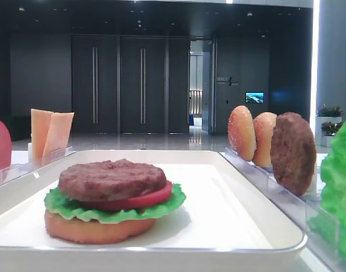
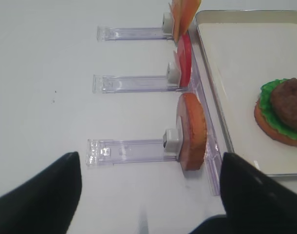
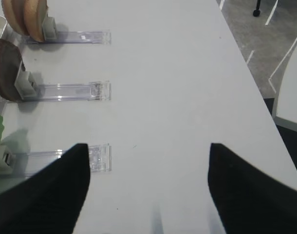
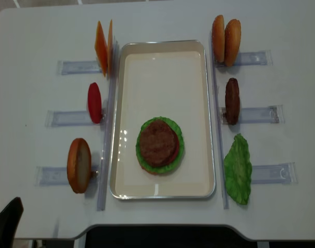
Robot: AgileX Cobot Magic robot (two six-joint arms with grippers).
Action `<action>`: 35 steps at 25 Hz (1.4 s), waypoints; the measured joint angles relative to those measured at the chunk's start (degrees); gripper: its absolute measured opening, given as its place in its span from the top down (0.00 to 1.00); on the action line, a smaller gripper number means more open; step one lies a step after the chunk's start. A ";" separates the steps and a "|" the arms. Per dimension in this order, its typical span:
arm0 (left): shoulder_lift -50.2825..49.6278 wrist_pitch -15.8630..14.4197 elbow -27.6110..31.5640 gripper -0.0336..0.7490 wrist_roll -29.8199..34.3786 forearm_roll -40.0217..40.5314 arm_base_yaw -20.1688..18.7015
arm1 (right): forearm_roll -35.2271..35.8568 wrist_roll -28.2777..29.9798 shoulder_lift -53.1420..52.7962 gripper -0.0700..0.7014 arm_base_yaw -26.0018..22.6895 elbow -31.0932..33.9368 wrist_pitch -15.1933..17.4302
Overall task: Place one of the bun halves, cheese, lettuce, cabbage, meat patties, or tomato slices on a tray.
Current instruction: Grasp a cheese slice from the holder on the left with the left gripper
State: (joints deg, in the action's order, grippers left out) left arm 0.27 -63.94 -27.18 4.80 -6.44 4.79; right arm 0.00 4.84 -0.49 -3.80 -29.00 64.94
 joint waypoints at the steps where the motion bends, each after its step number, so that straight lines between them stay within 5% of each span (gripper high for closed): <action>1: -0.88 -0.19 -0.27 0.07 0.00 0.00 0.00 | 0.00 0.00 0.00 0.28 0.00 0.00 0.00; 8: -10.59 -0.70 -5.79 0.07 -0.59 0.00 0.00 | 0.00 0.00 0.00 0.28 0.00 0.00 0.00; 22: -38.01 -7.00 -20.76 0.07 -0.74 0.00 0.00 | 0.00 0.00 0.00 0.28 0.00 0.00 0.00; 35: -66.99 -7.28 -41.81 0.07 -0.75 1.43 0.00 | 0.00 0.00 0.00 0.28 0.00 0.00 0.00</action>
State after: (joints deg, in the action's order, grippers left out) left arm -66.72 -71.21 -68.99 4.05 -5.02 4.79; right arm 0.00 4.84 -0.49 -3.80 -29.00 64.94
